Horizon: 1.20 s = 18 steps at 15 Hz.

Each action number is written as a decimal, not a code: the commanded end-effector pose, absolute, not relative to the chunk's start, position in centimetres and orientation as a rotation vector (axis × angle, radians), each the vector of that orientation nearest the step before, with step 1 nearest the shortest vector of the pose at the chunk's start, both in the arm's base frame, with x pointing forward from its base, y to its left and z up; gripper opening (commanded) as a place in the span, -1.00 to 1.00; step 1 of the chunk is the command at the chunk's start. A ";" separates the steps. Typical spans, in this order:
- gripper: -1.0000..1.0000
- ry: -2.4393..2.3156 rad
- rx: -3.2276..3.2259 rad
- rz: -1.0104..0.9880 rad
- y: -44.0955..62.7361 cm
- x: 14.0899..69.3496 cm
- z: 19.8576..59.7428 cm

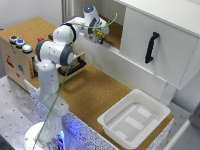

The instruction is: Lift the yellow block

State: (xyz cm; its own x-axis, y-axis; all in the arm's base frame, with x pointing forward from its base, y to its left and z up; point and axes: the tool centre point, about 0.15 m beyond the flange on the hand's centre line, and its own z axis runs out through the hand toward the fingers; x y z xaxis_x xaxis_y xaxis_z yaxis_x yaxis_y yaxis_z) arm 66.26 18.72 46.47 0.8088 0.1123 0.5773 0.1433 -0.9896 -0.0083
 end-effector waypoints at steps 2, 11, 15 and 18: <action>-1.00 -0.100 -3.035 -1.018 18.9 66.9 47.5; -1.00 -0.030 -2.921 -1.074 15.5 61.0 51.5; -1.00 -0.116 -2.869 -1.031 14.3 59.1 50.7; -1.00 -0.248 -2.818 -0.997 14.0 57.5 49.9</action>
State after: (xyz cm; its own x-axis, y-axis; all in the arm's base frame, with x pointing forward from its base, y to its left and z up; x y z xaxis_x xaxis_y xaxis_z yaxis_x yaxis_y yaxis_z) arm 62.11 15.99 51.32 0.8094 0.0270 0.5866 0.0262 -0.9996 0.0098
